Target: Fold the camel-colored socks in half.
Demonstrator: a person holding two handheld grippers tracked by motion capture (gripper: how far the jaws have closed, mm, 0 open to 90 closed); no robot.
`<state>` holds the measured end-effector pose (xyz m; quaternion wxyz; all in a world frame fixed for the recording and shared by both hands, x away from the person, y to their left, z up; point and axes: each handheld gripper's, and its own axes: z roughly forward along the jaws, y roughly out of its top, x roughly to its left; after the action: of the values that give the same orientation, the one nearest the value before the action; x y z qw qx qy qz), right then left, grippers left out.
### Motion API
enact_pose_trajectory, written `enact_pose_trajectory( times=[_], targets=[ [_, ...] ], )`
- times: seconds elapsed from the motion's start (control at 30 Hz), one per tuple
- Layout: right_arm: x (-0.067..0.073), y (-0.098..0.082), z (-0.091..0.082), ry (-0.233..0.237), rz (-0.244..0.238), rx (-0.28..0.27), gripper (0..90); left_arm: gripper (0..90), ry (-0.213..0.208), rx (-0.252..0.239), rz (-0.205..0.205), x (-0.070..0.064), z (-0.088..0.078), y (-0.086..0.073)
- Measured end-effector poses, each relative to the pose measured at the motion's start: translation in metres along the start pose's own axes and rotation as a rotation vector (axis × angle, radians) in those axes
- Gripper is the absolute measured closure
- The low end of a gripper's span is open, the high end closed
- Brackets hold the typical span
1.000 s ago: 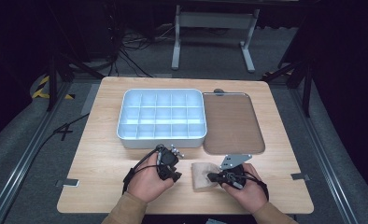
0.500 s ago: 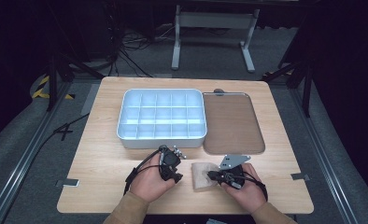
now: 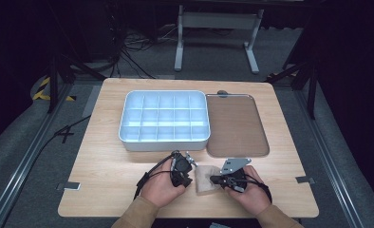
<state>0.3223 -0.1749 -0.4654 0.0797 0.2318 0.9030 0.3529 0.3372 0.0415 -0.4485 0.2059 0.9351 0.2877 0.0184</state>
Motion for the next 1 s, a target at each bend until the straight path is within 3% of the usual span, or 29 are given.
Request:
enact_pose_trajectory(
  times=[0.17,0.2,0.47,0.6,0.9,1.0],
  targets=[
    [-0.002,-0.002,0.0,0.011,0.012,-0.013,90.0,81.0,0.012,0.003,0.04,-0.005,0.003,0.005],
    [-0.002,-0.002,0.0,0.011,0.013,-0.016,90.0,81.9,0.017,0.002,0.066,-0.006,0.004,0.008],
    [-0.002,-0.004,0.0,0.005,0.015,-0.025,90.0,84.8,0.029,-0.004,0.097,-0.007,0.006,0.011],
    [-0.001,-0.004,0.0,0.0,0.013,-0.029,90.0,84.8,0.016,-0.032,0.095,-0.009,0.004,0.013],
    [0.001,-0.005,0.0,-0.014,0.015,-0.034,89.9,81.9,0.0,-0.137,0.147,-0.016,-0.003,0.022],
    [0.002,-0.004,0.0,-0.02,0.014,-0.029,89.8,80.5,-0.007,-0.148,0.161,-0.018,-0.003,0.024]
  ],
)
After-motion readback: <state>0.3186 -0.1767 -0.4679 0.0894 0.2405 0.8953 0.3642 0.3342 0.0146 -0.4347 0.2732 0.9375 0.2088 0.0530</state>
